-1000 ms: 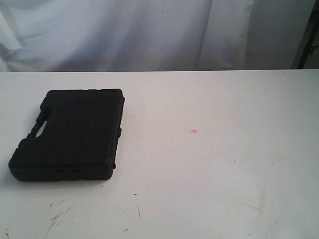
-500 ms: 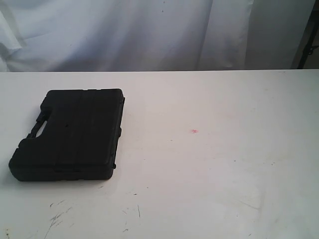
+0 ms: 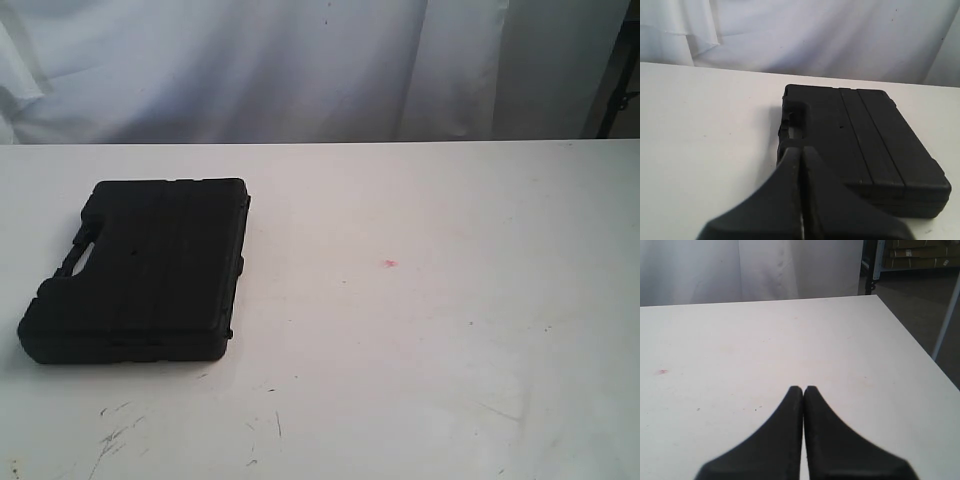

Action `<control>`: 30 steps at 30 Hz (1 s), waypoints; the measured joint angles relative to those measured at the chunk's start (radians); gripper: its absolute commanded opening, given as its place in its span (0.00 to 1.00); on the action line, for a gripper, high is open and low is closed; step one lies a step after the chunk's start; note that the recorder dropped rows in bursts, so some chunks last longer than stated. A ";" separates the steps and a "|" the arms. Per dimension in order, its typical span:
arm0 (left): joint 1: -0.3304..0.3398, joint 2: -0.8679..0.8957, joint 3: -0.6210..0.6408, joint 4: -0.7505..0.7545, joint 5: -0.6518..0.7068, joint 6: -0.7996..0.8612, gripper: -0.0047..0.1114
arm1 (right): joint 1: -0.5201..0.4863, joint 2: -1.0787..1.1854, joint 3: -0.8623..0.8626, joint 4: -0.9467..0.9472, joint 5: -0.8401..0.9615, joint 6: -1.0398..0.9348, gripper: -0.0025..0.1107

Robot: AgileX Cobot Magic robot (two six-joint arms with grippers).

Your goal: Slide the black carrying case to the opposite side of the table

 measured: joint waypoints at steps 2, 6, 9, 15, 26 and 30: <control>0.000 -0.008 0.000 0.009 0.006 0.000 0.04 | 0.000 0.000 0.000 0.000 0.000 0.000 0.02; 0.000 -0.032 0.000 0.013 0.048 0.000 0.04 | 0.000 0.000 0.000 0.000 0.000 0.000 0.02; 0.000 -0.082 0.000 0.013 0.096 0.000 0.04 | 0.000 0.000 0.000 0.000 0.000 0.000 0.02; 0.014 -0.102 0.000 0.017 0.106 0.002 0.04 | 0.000 0.000 0.000 0.000 0.000 0.000 0.02; 0.104 -0.147 0.000 0.029 0.126 0.004 0.04 | 0.000 0.000 0.000 0.000 0.000 0.000 0.02; 0.093 -0.147 0.000 0.029 0.130 0.004 0.04 | 0.000 0.000 0.000 0.000 0.000 0.000 0.02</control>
